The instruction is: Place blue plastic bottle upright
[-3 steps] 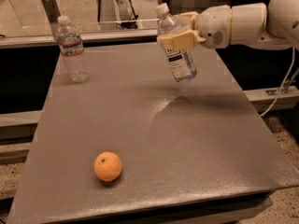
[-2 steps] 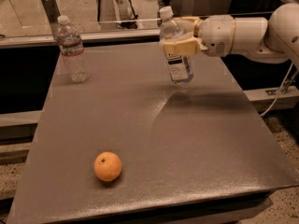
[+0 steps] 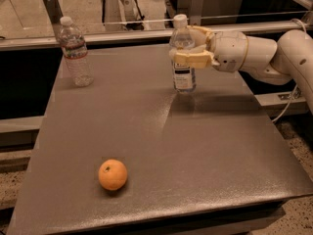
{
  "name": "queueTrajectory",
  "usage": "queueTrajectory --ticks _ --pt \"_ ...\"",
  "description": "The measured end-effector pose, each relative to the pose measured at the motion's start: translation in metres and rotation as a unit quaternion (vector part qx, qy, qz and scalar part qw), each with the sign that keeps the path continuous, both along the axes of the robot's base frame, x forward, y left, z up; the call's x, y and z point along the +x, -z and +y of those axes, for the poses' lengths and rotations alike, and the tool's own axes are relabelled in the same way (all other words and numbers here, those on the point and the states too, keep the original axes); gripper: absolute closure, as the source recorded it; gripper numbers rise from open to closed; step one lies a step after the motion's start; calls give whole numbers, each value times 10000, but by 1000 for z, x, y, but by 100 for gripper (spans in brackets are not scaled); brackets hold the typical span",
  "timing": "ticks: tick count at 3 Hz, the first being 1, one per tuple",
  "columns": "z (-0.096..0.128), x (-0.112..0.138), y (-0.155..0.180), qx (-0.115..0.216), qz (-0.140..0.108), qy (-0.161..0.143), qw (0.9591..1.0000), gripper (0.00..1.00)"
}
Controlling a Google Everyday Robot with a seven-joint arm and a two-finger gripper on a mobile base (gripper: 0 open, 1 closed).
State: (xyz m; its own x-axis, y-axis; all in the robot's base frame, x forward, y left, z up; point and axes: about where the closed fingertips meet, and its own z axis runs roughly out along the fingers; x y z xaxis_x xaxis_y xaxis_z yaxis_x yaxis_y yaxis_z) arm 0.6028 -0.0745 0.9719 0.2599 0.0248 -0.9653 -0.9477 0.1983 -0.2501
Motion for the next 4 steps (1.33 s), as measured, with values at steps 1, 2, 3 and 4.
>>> queueTrajectory --ticks 1,2,3,4 --pt "-7 -5 3 276 -26 -119 9995 100" --pt "-16 -9 5 396 27 -197 9990 100" --pt "-23 -12 11 621 98 -263 9977 100" --pt "-23 -17 14 653 43 -376 9971 83"
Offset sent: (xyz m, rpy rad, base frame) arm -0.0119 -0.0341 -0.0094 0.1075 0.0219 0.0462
